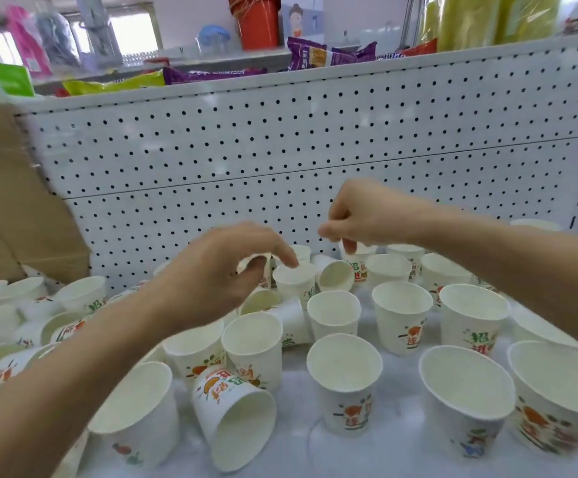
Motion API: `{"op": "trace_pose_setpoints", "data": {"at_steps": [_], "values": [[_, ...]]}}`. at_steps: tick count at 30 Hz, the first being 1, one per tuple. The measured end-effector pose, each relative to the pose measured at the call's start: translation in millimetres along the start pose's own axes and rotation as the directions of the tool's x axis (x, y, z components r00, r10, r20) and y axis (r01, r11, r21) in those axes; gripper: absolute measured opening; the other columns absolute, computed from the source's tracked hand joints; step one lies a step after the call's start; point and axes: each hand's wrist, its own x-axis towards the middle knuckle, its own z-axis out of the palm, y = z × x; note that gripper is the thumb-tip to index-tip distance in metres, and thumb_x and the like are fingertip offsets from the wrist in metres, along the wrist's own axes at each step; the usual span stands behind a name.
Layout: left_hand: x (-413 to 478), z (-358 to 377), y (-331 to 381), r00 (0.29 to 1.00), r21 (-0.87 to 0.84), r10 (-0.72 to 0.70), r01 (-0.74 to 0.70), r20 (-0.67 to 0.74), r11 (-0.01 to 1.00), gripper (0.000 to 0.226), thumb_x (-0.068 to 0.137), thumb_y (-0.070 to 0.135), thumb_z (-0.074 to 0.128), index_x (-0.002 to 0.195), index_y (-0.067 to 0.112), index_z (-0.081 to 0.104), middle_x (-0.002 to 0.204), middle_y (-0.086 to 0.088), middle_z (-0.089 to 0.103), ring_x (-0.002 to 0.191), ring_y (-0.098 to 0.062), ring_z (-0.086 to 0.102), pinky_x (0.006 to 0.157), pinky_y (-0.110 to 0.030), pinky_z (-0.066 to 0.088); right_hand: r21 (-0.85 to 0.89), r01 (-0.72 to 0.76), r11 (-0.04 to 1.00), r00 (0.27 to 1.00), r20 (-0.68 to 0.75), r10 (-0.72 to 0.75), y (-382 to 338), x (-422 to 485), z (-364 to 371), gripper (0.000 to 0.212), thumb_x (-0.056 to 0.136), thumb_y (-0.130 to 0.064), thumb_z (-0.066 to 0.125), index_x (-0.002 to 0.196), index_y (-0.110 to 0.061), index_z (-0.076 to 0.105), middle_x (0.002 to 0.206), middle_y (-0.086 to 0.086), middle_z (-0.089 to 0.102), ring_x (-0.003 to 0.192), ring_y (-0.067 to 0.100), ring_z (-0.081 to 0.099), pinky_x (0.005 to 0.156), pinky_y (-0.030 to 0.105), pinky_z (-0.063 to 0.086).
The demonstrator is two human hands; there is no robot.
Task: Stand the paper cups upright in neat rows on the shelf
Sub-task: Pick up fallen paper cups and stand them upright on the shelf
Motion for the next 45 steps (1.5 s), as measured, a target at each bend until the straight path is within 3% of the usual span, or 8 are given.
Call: {"op": "trace_pose_setpoints", "data": {"at_steps": [2,5,11,18,30,34,39,45], "values": [[19,-3,-14,0.983,0.015,-0.183,0.183,0.010,0.983,0.027,0.094,0.013,0.057,0.096,0.038,0.068,0.098,0.025,0.066,0.093,0.017,0.054,0.078,-0.004,0.040,-0.002,0.016,1.000,0.999,-0.038,-0.016,22,15,-15,0.022,0.087,-0.023,0.064,0.070,-0.010,0.071,0.065,-0.001,0.072,0.048,0.012,0.053,0.049,0.025,0.047],[41,20,-30,0.933,0.168,-0.291,0.259,0.212,0.951,0.013,0.092,0.034,0.060,0.100,0.035,0.070,0.101,0.021,0.067,0.092,0.011,0.056,0.084,-0.019,0.046,-0.090,0.048,0.995,0.989,0.143,-0.035,50,28,-3,0.004,0.080,-0.019,0.070,0.080,-0.020,0.074,0.076,-0.008,0.071,0.074,0.016,0.066,0.067,0.030,0.054],[49,63,-48,0.909,0.395,-0.321,0.202,0.264,0.896,0.015,0.085,0.039,0.064,0.098,0.037,0.072,0.097,0.019,0.070,0.091,-0.003,0.060,0.090,-0.026,0.039,-0.461,0.210,0.862,0.975,0.164,-0.150,72,62,50,0.032,0.076,-0.044,0.073,0.104,-0.032,0.062,0.095,-0.010,0.049,0.095,0.019,0.048,0.078,0.032,0.042],[42,64,-57,0.948,0.412,-0.244,0.143,0.203,0.900,0.015,0.088,0.036,0.060,0.099,0.036,0.071,0.093,0.018,0.070,0.090,-0.003,0.058,0.097,-0.026,0.031,-0.509,0.276,0.815,0.961,0.167,-0.221,67,89,60,0.011,0.088,-0.037,0.059,0.082,-0.028,0.059,0.087,-0.004,0.050,0.087,0.022,0.049,0.077,0.033,0.043],[38,61,-63,0.942,0.405,-0.279,0.185,0.187,0.895,0.014,0.089,0.037,0.062,0.098,0.035,0.072,0.093,0.019,0.070,0.091,-0.002,0.059,0.100,-0.029,0.034,-0.543,0.045,0.839,0.982,0.177,0.062,62,100,51,0.026,0.090,-0.031,0.050,0.069,-0.022,0.038,0.070,-0.005,0.044,0.059,0.014,0.042,0.055,0.026,0.034],[39,60,-63,0.939,0.402,-0.286,0.191,0.192,0.896,0.014,0.088,0.037,0.062,0.098,0.035,0.072,0.093,0.019,0.071,0.090,-0.002,0.059,0.100,-0.030,0.035,-0.520,0.098,0.848,0.993,0.110,-0.047,61,97,45,0.015,0.091,-0.029,0.049,0.080,-0.020,0.052,0.075,-0.004,0.048,0.066,0.016,0.045,0.058,0.027,0.036],[40,60,-62,0.932,0.391,-0.300,0.203,0.204,0.898,0.015,0.089,0.035,0.063,0.101,0.033,0.072,0.095,0.018,0.070,0.093,-0.003,0.059,0.090,-0.025,0.039,-0.418,0.316,0.852,0.922,0.349,-0.170,72,83,44,0.027,0.081,-0.026,0.061,0.103,-0.041,0.059,0.105,-0.009,0.045,0.103,0.019,0.045,0.088,0.035,0.044],[39,61,-64,0.907,0.292,-0.346,0.272,0.240,0.917,0.012,0.088,0.030,0.066,0.097,0.033,0.072,0.090,0.018,0.067,0.095,-0.003,0.052,0.081,-0.030,0.049,-0.543,0.313,0.779,0.941,0.285,-0.180,62,78,58,0.015,0.088,-0.030,0.054,0.075,-0.023,0.058,0.088,-0.001,0.053,0.078,0.019,0.042,0.076,0.034,0.045]]}}
